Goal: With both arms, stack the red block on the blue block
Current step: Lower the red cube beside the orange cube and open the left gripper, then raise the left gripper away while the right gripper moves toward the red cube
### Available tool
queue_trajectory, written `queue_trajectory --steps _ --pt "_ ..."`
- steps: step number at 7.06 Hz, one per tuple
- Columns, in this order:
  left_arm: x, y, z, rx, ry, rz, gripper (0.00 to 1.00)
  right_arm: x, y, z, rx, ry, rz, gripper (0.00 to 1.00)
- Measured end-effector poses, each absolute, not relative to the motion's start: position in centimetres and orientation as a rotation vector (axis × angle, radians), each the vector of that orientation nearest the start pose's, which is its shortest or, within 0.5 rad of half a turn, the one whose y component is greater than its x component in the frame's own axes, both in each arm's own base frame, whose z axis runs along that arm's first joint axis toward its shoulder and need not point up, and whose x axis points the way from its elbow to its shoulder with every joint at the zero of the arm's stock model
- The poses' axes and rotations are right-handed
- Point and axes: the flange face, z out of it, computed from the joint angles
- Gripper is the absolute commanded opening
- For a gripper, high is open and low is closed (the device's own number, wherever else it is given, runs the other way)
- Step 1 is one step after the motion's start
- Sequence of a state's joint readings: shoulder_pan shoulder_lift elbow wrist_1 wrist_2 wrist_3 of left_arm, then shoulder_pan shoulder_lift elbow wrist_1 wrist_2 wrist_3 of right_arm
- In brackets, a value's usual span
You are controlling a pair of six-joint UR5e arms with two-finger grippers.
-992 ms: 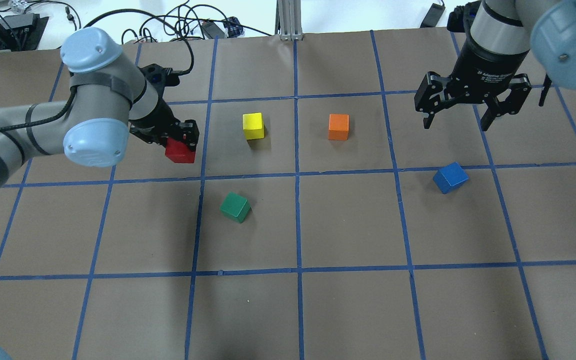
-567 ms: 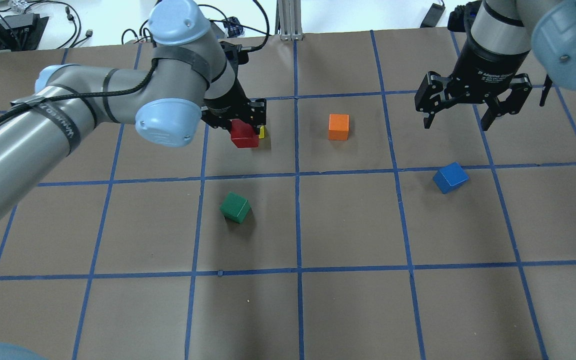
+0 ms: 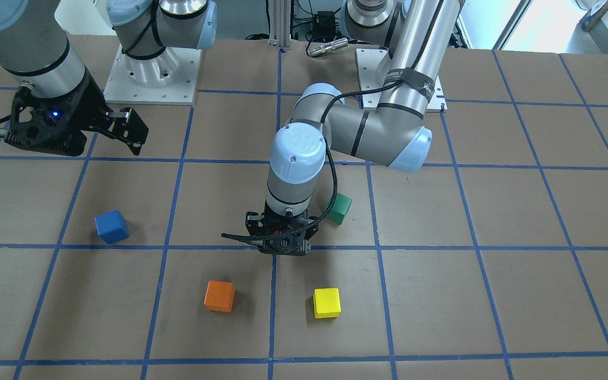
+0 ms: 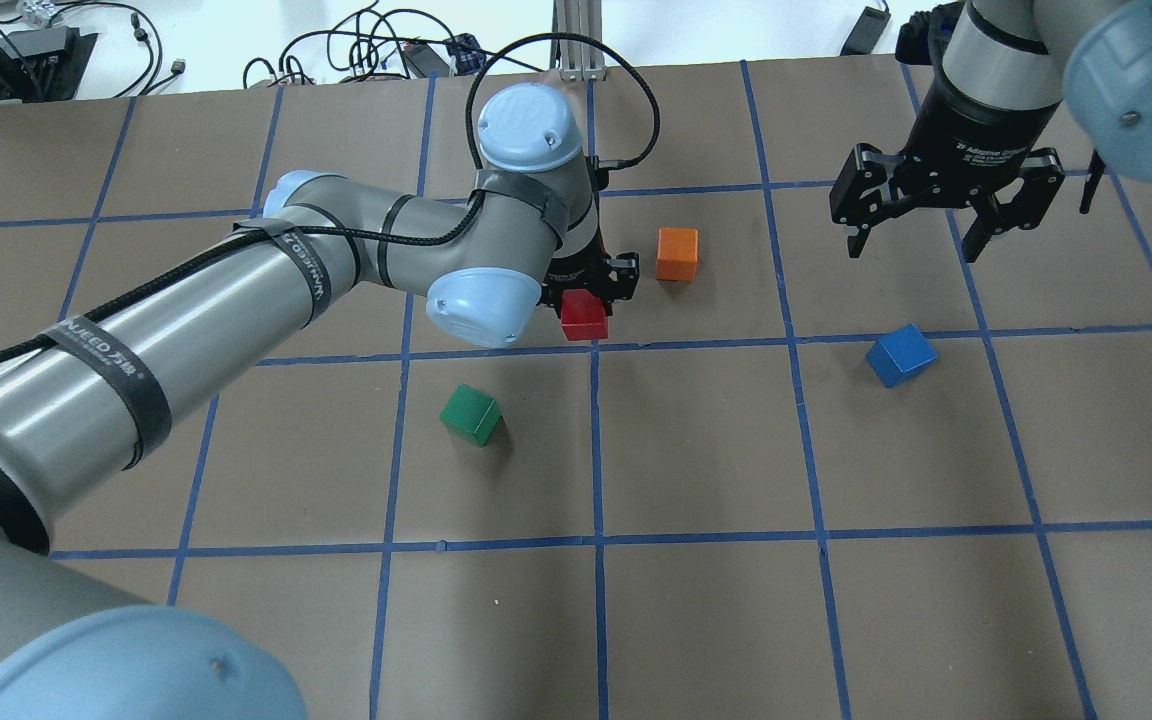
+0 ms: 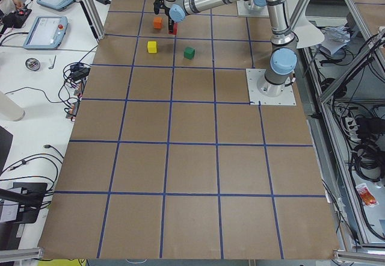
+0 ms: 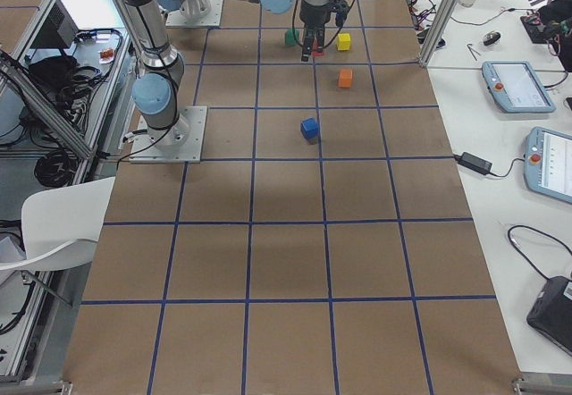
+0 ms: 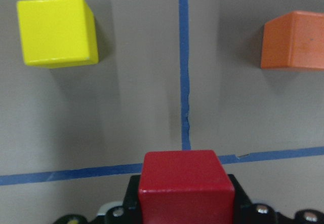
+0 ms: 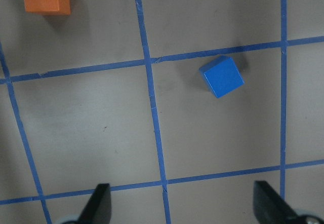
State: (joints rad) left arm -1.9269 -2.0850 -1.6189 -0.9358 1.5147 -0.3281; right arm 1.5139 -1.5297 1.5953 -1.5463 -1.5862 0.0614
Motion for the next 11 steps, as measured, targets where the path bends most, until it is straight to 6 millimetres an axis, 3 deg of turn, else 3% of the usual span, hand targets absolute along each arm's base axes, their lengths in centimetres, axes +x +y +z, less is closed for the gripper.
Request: queue_trajectory --steps 2,3,4,5,6,8,10,11 --pt "-36.0 -55.8 21.1 0.064 3.183 -0.061 0.82 10.3 -50.6 45.4 0.185 3.149 0.139 1.0" --pt "-36.1 -55.8 20.0 0.068 3.177 -0.043 0.94 10.3 -50.6 45.4 0.185 3.149 0.138 1.0" --pt "-36.2 -55.9 19.6 0.069 3.178 -0.044 1.0 10.3 -50.6 45.4 0.185 3.149 0.139 1.0" --pt "-36.0 -56.2 20.4 0.066 3.188 -0.078 1.0 10.3 -50.5 45.3 0.185 3.147 0.141 1.0" --pt "-35.4 -56.7 22.5 0.049 3.204 -0.132 1.0 10.3 -50.5 45.3 0.183 3.145 0.147 1.0" --pt "-32.1 -56.9 29.5 0.077 3.203 -0.184 1.0 10.4 -50.6 45.4 0.18 3.145 0.14 1.0" --pt "-24.3 -55.7 38.5 0.15 3.177 -0.156 1.0 10.8 -52.1 44.9 0.174 3.14 0.06 1.0" --pt "-20.4 -54.0 43.1 0.155 3.164 -0.15 1.0 12.0 -53.8 43.2 0.168 3.138 0.026 1.0"
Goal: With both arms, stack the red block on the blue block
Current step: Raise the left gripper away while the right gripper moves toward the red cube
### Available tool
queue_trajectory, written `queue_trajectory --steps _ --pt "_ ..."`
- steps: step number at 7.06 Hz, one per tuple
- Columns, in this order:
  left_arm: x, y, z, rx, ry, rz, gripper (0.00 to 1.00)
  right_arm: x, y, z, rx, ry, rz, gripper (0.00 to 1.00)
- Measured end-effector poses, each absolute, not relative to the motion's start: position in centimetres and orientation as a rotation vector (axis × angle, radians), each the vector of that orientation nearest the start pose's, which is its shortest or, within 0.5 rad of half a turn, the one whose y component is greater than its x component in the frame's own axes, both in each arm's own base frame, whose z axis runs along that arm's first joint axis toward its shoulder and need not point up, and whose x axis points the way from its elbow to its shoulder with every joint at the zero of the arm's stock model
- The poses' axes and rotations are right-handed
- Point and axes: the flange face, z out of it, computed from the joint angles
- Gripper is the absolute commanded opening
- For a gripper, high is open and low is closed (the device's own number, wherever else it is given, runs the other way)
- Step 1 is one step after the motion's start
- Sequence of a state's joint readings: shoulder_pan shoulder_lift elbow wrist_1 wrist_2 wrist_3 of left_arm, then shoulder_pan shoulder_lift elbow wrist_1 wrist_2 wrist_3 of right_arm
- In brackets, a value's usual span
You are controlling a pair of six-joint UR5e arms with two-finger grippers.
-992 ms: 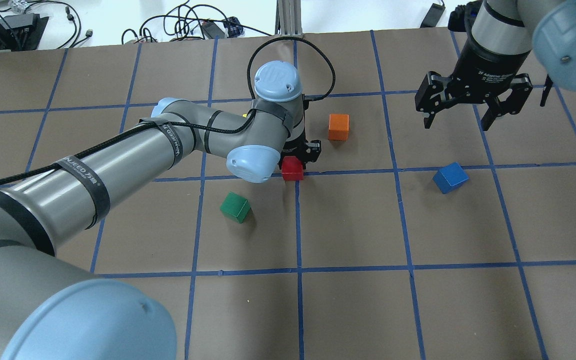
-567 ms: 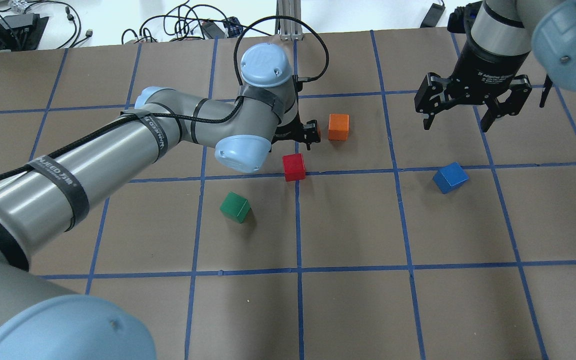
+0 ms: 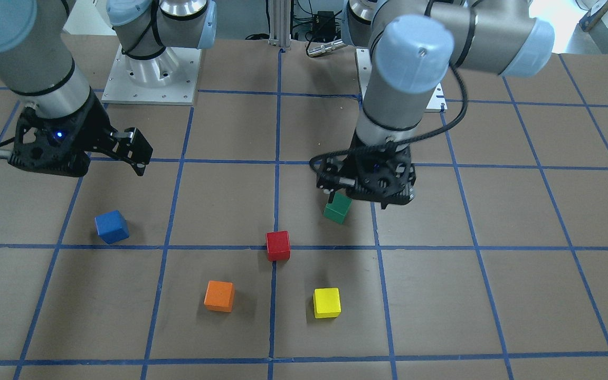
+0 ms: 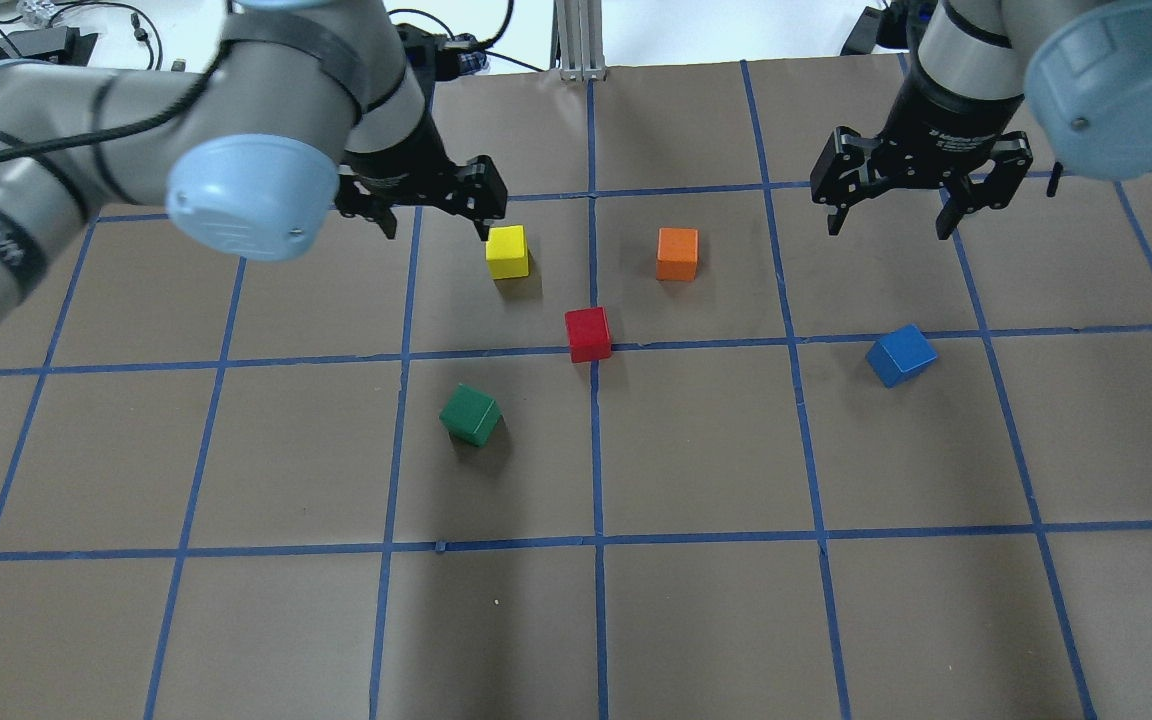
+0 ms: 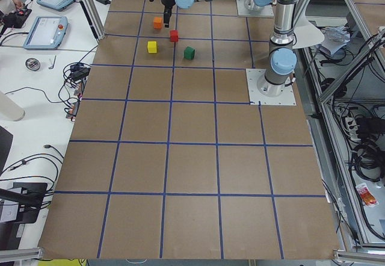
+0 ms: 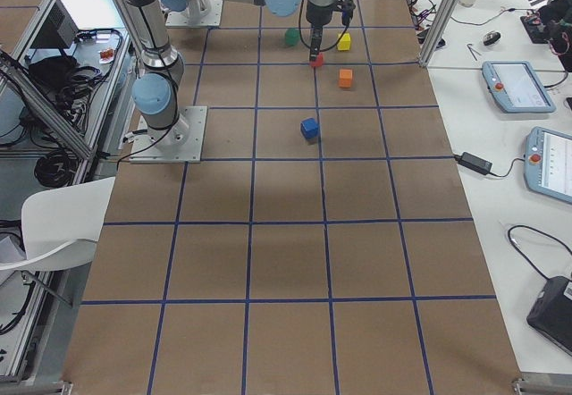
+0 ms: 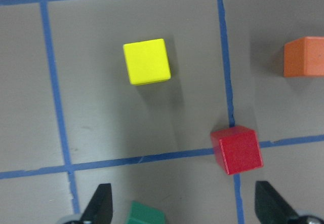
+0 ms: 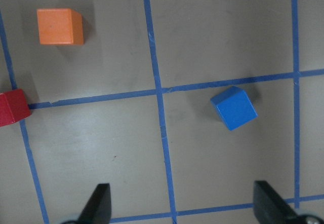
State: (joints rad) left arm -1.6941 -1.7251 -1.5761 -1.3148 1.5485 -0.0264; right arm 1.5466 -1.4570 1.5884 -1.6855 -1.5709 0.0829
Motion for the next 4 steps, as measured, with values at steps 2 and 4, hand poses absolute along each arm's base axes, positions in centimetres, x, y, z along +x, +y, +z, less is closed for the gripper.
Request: queue_trajectory --steps 2,4 --pt "-14.7 -51.7 50.2 0.092 3.144 -0.167 1.0 17.9 -56.0 39.6 0.15 3.132 -0.05 1.0" --pt "-12.9 -52.2 53.0 0.051 3.134 -0.21 1.0 24.0 -57.9 34.5 0.135 3.115 -0.117 1.0"
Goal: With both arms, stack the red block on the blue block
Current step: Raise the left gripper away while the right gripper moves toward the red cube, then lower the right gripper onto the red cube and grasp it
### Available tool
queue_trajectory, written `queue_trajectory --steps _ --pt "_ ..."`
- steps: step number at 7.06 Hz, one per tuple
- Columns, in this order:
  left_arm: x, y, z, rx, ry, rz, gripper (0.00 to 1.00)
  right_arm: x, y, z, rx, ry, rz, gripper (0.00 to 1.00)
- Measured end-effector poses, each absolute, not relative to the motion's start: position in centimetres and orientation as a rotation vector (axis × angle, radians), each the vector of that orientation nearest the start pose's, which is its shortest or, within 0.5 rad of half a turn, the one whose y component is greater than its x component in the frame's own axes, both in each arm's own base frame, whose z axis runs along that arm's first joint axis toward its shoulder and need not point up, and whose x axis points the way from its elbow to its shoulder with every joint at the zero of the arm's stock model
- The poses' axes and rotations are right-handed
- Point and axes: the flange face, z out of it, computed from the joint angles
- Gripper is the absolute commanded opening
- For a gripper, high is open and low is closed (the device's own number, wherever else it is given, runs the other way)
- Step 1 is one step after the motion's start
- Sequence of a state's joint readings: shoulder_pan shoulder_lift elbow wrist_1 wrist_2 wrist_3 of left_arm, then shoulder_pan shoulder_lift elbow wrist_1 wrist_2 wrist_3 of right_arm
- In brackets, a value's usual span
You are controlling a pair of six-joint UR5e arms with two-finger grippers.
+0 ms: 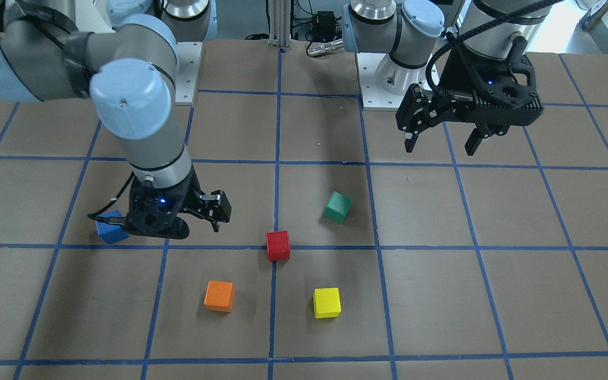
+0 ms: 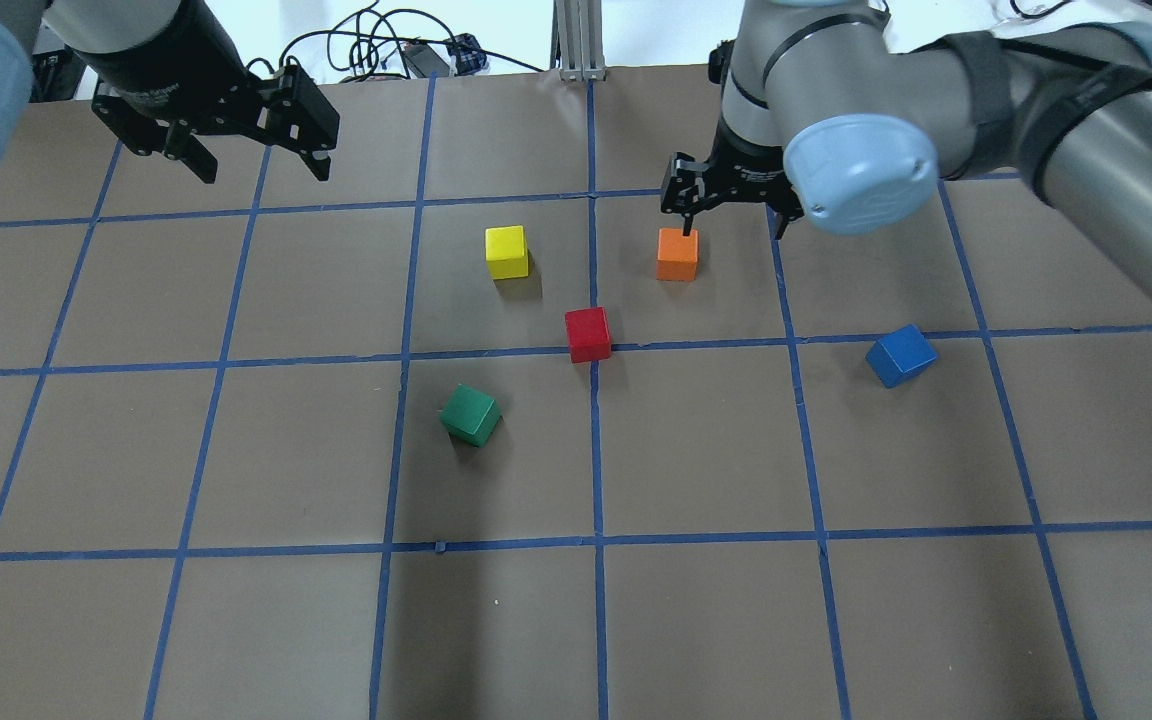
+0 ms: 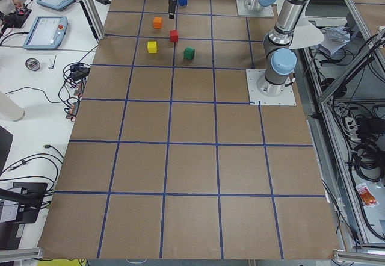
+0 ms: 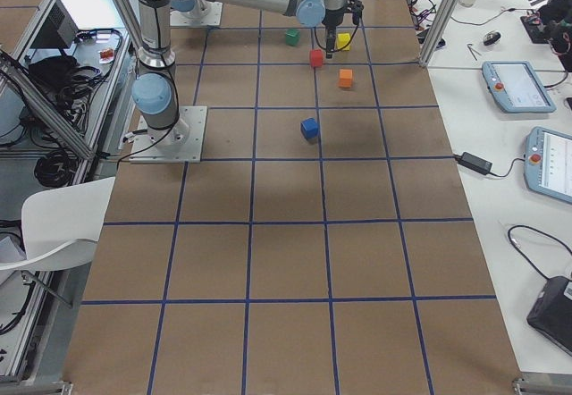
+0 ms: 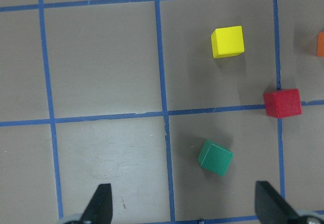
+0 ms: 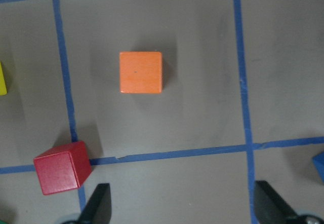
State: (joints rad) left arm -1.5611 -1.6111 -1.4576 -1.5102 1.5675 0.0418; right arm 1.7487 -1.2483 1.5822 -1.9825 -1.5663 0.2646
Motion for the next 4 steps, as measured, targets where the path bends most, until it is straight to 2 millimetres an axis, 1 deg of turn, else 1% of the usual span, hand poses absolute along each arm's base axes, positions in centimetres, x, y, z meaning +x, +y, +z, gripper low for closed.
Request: queue_trajectory --steps 1,2,4 --pt "-12.7 -52.3 53.1 0.043 3.134 -0.171 1.0 26.3 -58.0 32.6 0.124 3.113 -0.116 1.0" --pt "-12.6 -52.4 52.9 0.037 3.133 -0.138 1.0 28.1 -57.9 31.0 0.131 3.112 -0.101 1.0" --pt "-12.4 -52.5 51.9 0.0 3.126 -0.04 1.0 31.7 -56.9 28.5 0.097 3.112 -0.062 1.0"
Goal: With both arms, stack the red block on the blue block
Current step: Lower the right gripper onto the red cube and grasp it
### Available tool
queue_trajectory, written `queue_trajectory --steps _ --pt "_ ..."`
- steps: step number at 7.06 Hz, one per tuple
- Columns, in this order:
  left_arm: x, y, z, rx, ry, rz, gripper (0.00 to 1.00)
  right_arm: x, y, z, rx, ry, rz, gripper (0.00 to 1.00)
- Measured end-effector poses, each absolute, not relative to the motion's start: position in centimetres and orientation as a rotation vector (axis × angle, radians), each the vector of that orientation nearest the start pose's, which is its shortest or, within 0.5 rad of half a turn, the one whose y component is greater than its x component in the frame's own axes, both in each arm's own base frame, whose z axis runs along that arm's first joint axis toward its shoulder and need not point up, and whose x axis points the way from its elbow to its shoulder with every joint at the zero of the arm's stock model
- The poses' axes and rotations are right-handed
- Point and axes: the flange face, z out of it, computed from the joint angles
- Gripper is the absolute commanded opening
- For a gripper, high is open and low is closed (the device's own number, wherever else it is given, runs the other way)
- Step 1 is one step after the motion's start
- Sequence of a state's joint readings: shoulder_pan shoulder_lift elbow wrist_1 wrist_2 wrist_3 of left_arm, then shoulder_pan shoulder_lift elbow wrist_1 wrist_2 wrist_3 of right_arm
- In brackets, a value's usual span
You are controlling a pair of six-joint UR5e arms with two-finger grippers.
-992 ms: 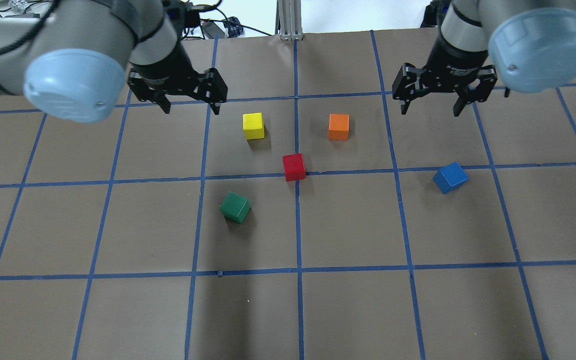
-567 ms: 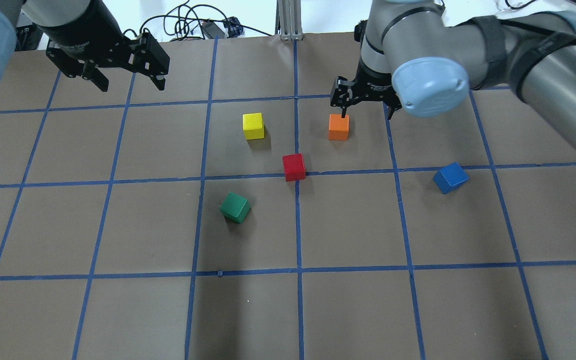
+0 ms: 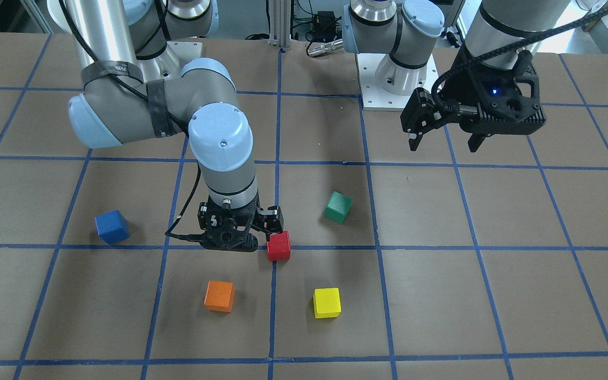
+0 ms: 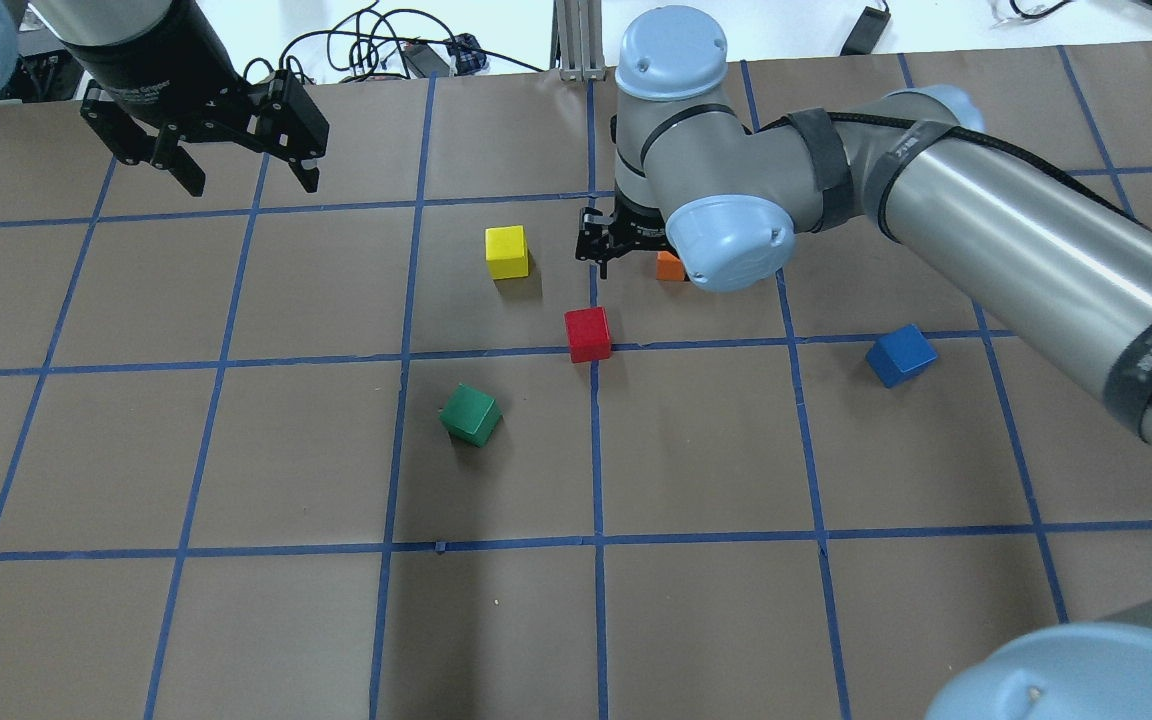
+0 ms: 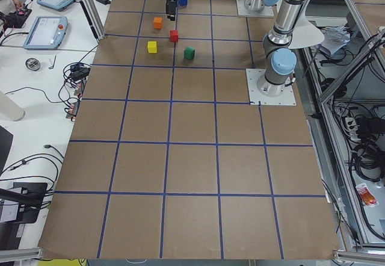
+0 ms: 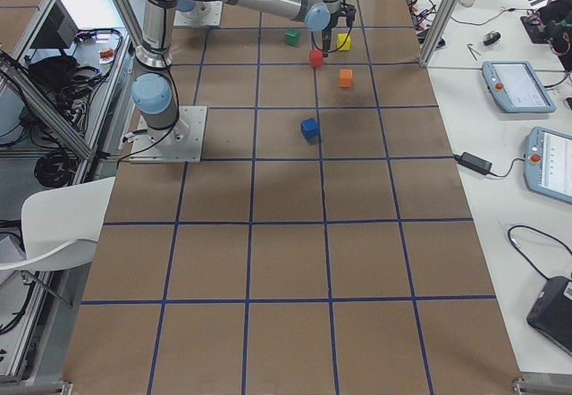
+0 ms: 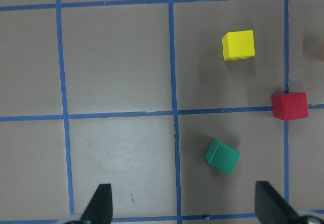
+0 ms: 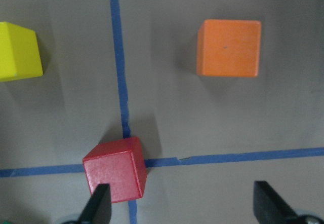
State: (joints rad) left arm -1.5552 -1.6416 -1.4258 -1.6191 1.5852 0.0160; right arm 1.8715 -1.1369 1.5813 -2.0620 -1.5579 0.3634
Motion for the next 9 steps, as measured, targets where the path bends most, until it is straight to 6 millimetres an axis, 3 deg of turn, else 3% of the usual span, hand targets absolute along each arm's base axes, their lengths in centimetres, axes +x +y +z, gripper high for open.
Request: queue_trajectory --steps 4,6,7,8,9 --pt "-12.8 -53.0 50.4 -0.027 3.125 0.074 1.0 36.4 -55.8 24.0 -0.01 3.103 -0.033 1.0" --pt "-12.8 -52.7 50.3 -0.024 3.124 0.09 1.0 37.2 -55.8 21.5 -0.033 3.109 -0.011 1.0" --pt "-12.9 -52.8 50.3 -0.022 3.124 0.091 1.0 37.3 -56.0 20.5 -0.04 3.11 -0.01 0.73" --pt "-12.9 -52.8 50.3 -0.022 3.124 0.091 1.0 37.4 -56.1 20.0 -0.047 3.112 -0.014 0.11" --pt "-12.9 -52.8 50.3 -0.021 3.125 0.091 1.0 37.3 -56.1 19.7 -0.049 3.118 -0.015 0.0"
